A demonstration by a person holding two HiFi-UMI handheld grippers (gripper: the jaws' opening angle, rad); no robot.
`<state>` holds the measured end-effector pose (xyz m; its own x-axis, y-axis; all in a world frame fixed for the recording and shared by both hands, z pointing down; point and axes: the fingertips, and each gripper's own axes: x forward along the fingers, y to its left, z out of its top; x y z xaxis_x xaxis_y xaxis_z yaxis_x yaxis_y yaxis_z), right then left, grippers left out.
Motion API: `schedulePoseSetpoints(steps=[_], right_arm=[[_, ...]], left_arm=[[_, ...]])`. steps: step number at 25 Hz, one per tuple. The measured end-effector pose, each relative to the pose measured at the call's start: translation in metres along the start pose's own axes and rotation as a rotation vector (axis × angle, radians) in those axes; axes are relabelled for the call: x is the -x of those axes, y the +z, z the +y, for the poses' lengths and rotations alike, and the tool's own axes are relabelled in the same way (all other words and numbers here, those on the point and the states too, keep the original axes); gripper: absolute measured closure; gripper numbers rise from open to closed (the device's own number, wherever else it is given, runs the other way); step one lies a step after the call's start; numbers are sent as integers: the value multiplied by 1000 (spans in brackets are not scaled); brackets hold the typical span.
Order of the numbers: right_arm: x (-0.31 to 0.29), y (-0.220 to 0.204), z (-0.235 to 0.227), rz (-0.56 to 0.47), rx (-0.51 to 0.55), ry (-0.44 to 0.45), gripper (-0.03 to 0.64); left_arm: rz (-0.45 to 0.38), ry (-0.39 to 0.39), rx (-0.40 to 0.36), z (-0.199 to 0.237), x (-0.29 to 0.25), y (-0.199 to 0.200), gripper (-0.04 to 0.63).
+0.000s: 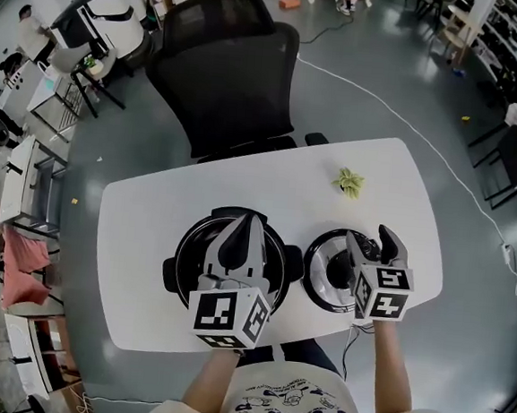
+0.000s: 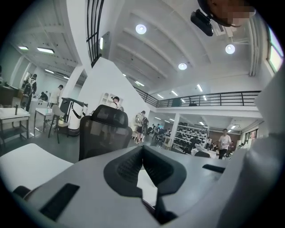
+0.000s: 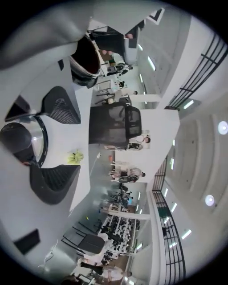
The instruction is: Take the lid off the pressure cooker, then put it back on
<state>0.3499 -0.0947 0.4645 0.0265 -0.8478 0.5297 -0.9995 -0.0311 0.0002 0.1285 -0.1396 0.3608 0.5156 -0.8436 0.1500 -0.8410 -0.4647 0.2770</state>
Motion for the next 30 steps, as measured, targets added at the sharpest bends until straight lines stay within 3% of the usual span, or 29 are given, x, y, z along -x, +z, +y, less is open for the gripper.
schedulePoseSetpoints(steps=[6, 16, 19, 30], right_arm=[[49, 65, 6, -196, 47, -78, 393], [122, 123, 23, -455, 49, -151, 547], [134, 125, 24, -486, 42, -177, 604], [153, 124, 32, -506, -5, -171, 606]], left_arm=[[-61, -14, -43, -8, 9, 27, 581], [-137, -31, -114, -24, 33, 63, 581], [-149, -38, -129, -30, 39, 68, 581], [-168, -46, -131, -35, 54, 77, 581]])
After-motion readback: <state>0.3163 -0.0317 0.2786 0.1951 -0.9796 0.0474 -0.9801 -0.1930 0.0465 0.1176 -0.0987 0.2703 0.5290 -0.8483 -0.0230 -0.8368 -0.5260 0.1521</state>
